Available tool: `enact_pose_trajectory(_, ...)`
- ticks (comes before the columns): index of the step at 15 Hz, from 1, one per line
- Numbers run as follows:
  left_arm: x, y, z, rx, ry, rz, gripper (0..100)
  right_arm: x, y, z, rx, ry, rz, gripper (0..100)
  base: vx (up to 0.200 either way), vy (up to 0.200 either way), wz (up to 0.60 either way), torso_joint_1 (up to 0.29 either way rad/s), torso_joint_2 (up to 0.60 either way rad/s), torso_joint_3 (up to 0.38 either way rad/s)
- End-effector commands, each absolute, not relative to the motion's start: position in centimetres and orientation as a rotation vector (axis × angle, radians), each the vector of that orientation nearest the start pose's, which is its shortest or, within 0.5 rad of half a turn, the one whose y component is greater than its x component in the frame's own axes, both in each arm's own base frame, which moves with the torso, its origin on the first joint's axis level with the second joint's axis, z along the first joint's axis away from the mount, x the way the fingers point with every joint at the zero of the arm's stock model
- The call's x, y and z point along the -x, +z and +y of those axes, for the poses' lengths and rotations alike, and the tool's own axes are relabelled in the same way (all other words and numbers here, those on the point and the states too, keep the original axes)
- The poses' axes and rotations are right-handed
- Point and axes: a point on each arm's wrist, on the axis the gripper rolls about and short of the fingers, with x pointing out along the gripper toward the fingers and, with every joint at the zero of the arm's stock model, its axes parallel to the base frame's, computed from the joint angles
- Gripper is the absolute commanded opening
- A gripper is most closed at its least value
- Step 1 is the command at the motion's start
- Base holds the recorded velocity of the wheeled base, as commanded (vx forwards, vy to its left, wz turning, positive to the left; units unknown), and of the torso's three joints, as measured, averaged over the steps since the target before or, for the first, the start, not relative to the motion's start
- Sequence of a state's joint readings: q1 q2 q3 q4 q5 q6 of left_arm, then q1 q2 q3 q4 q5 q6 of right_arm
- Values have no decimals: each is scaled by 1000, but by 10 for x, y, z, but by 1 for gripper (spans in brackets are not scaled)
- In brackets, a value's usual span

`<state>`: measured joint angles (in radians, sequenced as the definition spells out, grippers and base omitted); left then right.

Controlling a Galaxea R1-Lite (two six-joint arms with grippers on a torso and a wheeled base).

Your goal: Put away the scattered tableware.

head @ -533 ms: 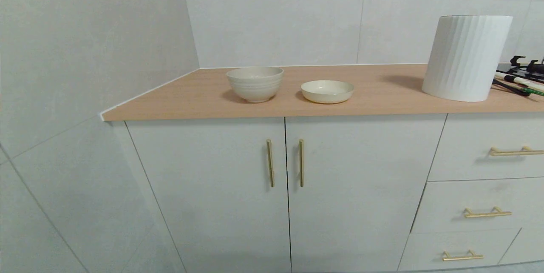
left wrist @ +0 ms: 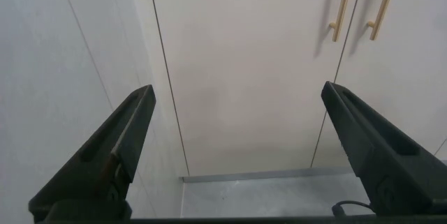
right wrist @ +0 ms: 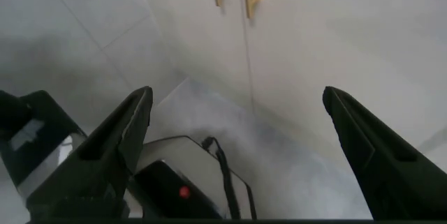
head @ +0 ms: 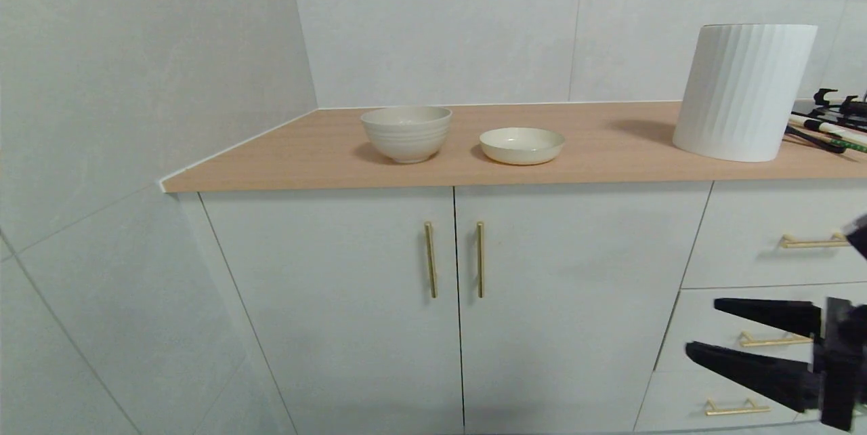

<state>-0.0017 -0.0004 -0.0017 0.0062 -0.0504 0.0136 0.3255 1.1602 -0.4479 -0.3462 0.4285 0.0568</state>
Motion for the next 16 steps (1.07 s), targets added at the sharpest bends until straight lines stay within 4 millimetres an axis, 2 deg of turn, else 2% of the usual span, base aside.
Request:
enact_pose_trajectory(1,23,75,-1,-14,-52,4,100,-215,164,108,-99,819,495,100,0,0,0,0,0,0)
enact_pose_trajectory(7,23,75,-1,-14,-51,4,100,-281,156,178,-171,900,548,100,0,0,0,0,0,0)
enact_pose_trajectory(9,23,75,-1,-14,-52,4,100,-306,146,199,-259,889,592,100,0,0,0,0,0,0)
enact_pose_trajectory(13,23,75,-1,-14,-52,4,100,-335,126,220,-296,878,598,100,0,0,0,0,0,0)
enact_pose_trajectory(16,23,75,-1,-14,-51,4,100,-345,116,227,-328,855,583,100,0,0,0,0,0,0)
